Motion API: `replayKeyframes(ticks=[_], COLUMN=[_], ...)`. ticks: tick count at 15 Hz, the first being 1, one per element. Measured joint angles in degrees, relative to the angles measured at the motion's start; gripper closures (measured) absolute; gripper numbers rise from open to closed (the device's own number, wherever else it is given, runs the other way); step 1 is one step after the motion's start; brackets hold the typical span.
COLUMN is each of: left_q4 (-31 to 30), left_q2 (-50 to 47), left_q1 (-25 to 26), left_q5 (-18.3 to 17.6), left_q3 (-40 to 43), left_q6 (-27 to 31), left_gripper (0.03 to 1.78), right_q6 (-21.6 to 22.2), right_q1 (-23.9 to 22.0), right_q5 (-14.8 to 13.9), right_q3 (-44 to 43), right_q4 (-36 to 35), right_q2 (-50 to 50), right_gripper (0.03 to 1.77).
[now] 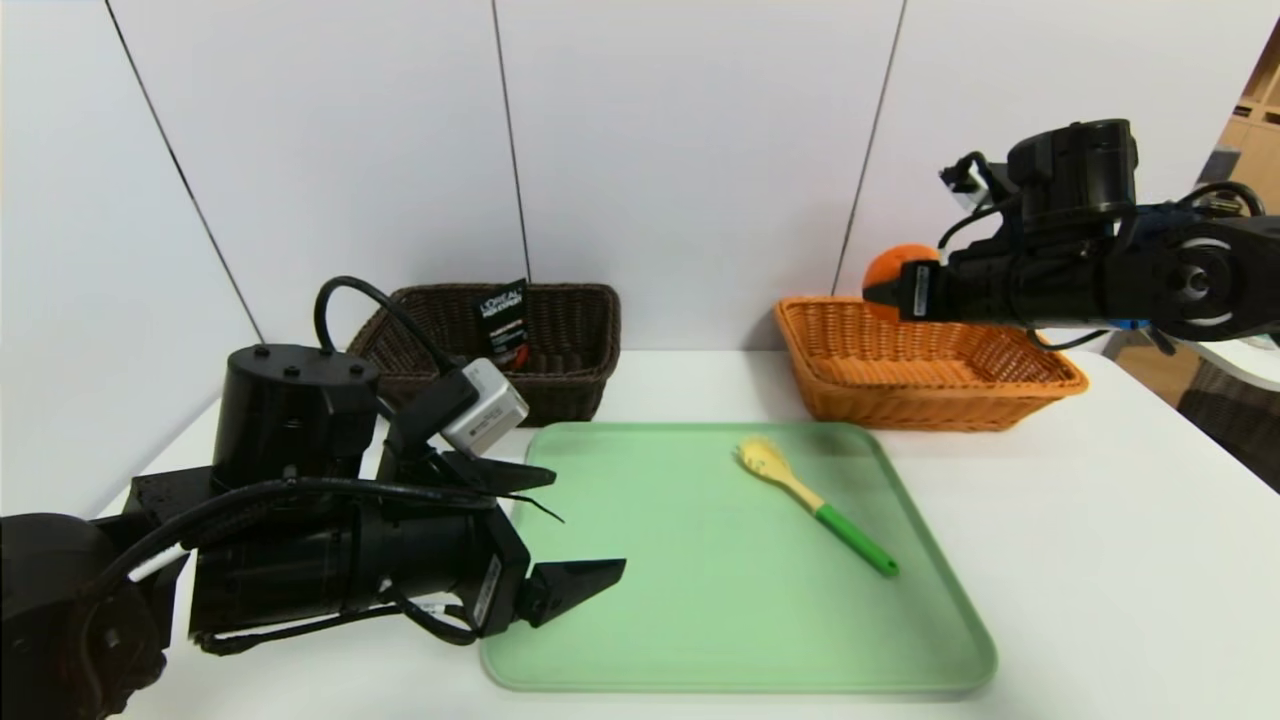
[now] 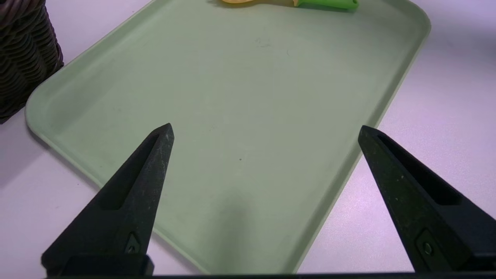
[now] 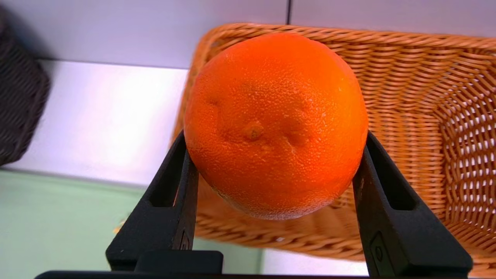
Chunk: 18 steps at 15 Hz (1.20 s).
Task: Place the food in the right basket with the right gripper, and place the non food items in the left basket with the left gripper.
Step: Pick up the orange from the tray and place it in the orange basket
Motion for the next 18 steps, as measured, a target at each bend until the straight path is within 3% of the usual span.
replayKeyframes(ticks=[9,18], left_q4=[0.1,0.1], left_q2=[0.0,0.5], left_q1=[0.0,0.1], left_q5=[0.1,0.1], left_q3=[0.4,0.7], left_q6=[-0.1,-0.3], left_gripper=[0.12,0.12], right_q6=[-2.0,-2.4], right_q1=[-6.2,-7.2], right_q5=[-0.6,-0.6], right_q3=[-5.0,-8.5], right_q4=[0.0,0.5], right_q2=[11.1,17.0], right_gripper=[0.70,0.65])
